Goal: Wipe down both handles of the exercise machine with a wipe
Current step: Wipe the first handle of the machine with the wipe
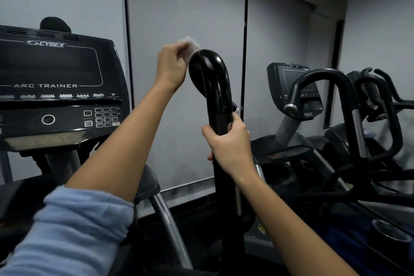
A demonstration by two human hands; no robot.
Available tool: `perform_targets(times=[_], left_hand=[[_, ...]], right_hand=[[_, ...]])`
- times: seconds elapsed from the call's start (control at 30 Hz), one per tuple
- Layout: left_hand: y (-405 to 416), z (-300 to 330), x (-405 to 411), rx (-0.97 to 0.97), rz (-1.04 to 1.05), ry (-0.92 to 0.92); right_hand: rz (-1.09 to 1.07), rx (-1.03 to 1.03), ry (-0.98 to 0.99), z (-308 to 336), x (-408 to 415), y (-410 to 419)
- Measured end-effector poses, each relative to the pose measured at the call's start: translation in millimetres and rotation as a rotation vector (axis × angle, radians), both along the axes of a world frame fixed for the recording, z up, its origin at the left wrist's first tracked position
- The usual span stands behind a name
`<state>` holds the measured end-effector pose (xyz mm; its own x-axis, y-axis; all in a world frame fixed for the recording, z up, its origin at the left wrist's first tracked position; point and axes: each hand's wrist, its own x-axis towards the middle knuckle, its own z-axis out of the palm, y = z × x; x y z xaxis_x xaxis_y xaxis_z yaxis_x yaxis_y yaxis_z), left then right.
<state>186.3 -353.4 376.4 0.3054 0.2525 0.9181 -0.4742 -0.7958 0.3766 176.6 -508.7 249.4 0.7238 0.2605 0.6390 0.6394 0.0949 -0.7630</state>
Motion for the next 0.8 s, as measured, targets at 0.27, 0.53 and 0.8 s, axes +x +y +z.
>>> perform_targets(times=[0.27,0.53,0.8], left_hand=[[-26,-12,-11,0.350,0.052,-0.106],[-3,-3,7,0.217,0.093,-0.005],[15,-33,10,-0.104,0.226,-0.114]], right_hand=[[-0.021,0.020,-0.030,0,2,2],[0.017,0.001,-0.015,-1,2,0],[-0.006,-0.003,-0.038,-1,2,1]])
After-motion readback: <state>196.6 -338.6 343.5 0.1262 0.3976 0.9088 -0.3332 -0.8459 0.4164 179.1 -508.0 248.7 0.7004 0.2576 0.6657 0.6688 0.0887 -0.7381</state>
